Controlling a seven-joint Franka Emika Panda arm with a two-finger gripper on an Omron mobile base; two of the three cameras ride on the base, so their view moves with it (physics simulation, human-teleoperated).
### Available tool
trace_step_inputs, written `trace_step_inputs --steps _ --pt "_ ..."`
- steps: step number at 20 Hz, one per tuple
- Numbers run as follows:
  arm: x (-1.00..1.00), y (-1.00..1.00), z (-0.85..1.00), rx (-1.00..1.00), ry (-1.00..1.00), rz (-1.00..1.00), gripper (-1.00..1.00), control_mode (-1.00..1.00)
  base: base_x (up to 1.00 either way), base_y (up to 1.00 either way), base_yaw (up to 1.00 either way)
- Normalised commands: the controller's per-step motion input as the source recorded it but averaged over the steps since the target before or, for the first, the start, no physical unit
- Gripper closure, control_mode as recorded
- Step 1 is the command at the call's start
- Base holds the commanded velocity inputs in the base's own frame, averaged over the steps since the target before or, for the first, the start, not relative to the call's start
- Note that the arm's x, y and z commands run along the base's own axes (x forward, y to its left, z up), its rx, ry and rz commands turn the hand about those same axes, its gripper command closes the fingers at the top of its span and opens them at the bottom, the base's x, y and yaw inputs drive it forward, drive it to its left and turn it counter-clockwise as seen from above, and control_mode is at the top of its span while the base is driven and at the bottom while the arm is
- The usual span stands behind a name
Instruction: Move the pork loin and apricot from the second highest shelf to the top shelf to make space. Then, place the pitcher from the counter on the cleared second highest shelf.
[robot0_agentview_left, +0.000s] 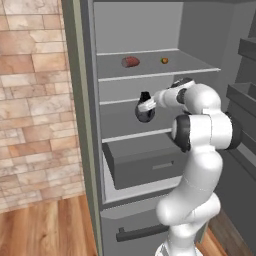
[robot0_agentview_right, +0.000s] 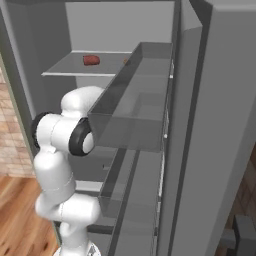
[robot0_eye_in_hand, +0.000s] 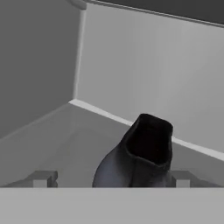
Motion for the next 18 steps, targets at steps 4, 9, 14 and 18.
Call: trace_step_inputs --steps 4,9,14,18 --pt "-0.57 0.0 -0.38 -0.08 0.01 -0.16 -1.0 -1.0 0.0 0.0 0.0" --pt "-0.75 -0.09 -0.41 -0.06 0.03 -0.2 -1.0 -1.0 0.0 0.0 0.0" --pt "-0.86 -0.08 0.04 0.0 0.02 -0.2 -1.0 -1.0 0.0 0.0 0.0" --pt "-0.84 0.0 0.54 0.04 0.0 -0.13 -1.0 -1.0 0.0 0.0 0.0"
